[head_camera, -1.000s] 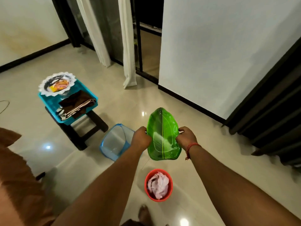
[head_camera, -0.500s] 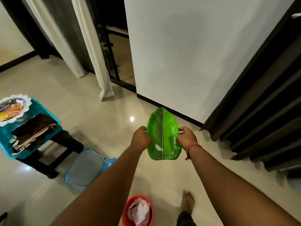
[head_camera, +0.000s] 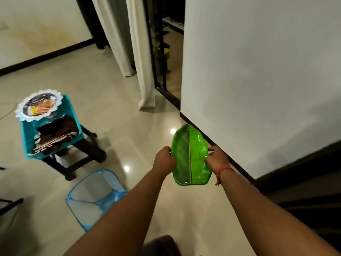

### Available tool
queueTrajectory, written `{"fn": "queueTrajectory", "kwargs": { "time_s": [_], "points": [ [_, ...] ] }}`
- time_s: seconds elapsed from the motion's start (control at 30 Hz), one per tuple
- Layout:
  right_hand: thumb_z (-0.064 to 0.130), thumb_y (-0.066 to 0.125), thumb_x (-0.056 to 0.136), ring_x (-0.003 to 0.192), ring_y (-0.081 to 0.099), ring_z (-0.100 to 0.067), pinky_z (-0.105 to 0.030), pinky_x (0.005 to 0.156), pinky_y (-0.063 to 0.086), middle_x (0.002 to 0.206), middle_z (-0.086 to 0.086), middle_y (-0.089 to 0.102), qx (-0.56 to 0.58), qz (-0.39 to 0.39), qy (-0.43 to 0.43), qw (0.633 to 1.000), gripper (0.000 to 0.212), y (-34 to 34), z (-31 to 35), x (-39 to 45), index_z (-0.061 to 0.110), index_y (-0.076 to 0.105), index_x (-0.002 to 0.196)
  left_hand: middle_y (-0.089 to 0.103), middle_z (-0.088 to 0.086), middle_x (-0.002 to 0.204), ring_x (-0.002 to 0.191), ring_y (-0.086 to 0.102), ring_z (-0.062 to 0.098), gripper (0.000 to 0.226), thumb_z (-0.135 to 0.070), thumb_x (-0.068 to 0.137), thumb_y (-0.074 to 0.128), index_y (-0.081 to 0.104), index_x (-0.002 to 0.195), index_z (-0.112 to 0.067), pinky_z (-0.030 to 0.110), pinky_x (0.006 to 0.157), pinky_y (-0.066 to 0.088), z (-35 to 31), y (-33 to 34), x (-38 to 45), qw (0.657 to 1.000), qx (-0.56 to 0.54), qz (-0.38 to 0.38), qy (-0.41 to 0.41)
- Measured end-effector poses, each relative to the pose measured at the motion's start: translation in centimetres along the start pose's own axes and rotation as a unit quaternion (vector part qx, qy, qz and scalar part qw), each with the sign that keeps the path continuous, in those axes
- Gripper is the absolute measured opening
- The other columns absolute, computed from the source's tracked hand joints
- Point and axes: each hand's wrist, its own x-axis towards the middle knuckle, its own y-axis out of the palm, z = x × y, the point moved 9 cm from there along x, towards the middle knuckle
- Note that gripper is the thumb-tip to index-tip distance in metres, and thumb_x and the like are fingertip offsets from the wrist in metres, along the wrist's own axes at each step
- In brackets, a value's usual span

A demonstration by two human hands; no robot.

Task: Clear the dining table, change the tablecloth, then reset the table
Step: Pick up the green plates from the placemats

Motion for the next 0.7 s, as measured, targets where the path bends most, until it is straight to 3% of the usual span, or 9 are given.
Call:
{"fn": "queueTrajectory", "kwargs": {
  "time_s": [0.13,0.23,0.4,0.53,0.7],
  "points": [
    [0.001,0.06,0.072,0.079,0.069,-0.023,-0.037,0.079,0.056,0.083,-0.003,0.072,-0.031,0.05,-0.033,0.998,0.044,5.0,5.7,5.5,0.024,0.057,0.109,0.068,0.012,0.093,0.084,0.066,0.031,0.021,-0.011,0.084,0.056,0.06,0.104,-0.01,0.04,0.072,0.057,1.4,-4.5,5.4,0.998,-0.008,-0.041,-0.037],
    [0.002,0.06,0.07,0.079,0.069,-0.024,-0.04,0.081,0.057,0.083,-0.003,0.072,-0.058,0.088,-0.063,0.992,0.045,9.4,12.0,9.9,0.025,0.058,0.109,0.066,0.012,0.091,0.081,0.062,0.027,0.019,-0.009,0.085,0.055,0.06,0.103,-0.007,0.031,0.065,0.047,2.0,-8.9,10.5,0.996,-0.026,-0.067,-0.054],
    [-0.002,0.058,0.071,0.081,0.068,-0.028,-0.041,0.081,0.056,0.081,-0.006,0.071,-0.084,0.119,-0.113,0.983,0.045,18.1,26.4,16.7,0.016,0.06,0.112,0.065,0.011,0.088,0.08,0.063,0.03,0.012,-0.008,0.084,0.052,0.057,0.094,-0.011,0.031,0.064,0.048,3.0,-20.1,20.6,0.989,-0.038,-0.111,-0.095],
    [-0.003,0.059,0.077,0.087,0.064,-0.026,-0.03,0.072,0.044,0.086,-0.002,0.066,-0.103,0.147,-0.172,0.969,0.045,24.7,38.2,19.1,0.021,0.058,0.114,0.068,0.013,0.1,0.087,0.062,0.03,0.011,-0.01,0.085,0.054,0.054,0.095,-0.014,0.029,0.066,0.042,3.5,-29.7,27.1,0.979,-0.041,-0.165,-0.116],
    [-0.001,0.059,0.078,0.092,0.061,-0.025,-0.032,0.083,0.049,0.101,-0.006,0.067,-0.14,0.204,-0.207,0.947,0.047,33.8,48.4,23.8,0.015,0.058,0.123,0.069,0.012,0.1,0.095,0.064,0.031,0.014,-0.016,0.085,0.06,0.056,0.098,-0.014,0.032,0.072,0.047,5.9,-37.9,34.2,0.961,-0.068,-0.214,-0.162]
  ]
}}
